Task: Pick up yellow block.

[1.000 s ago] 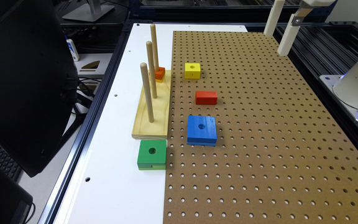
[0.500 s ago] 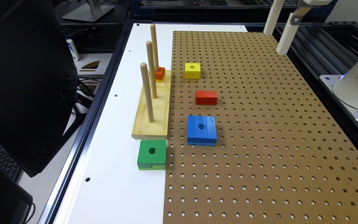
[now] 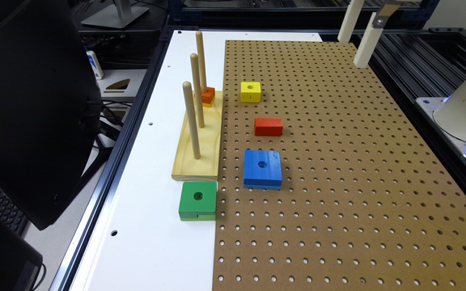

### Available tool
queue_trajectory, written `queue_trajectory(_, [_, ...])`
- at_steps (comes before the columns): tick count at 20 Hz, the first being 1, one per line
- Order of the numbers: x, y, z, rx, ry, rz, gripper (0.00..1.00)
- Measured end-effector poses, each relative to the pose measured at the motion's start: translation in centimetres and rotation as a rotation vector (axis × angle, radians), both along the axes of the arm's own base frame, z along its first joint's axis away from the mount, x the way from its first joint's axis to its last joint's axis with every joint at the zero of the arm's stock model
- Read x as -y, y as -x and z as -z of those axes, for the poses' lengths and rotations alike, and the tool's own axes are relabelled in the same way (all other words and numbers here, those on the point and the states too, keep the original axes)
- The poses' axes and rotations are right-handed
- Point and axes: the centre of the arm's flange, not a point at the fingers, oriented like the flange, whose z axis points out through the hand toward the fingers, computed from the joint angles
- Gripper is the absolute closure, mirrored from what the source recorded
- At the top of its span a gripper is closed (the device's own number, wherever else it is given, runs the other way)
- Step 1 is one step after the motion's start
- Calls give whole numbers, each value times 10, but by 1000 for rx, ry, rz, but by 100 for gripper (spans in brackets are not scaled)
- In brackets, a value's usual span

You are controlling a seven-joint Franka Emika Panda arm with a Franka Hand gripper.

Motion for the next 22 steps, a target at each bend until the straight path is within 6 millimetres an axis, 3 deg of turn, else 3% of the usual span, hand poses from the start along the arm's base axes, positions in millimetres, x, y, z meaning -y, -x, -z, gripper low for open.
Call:
queue_trajectory(14, [25,-47,2,-9,-1,13,0])
queue_trajectory(22, [28,-54,3,-14,-2,14,0])
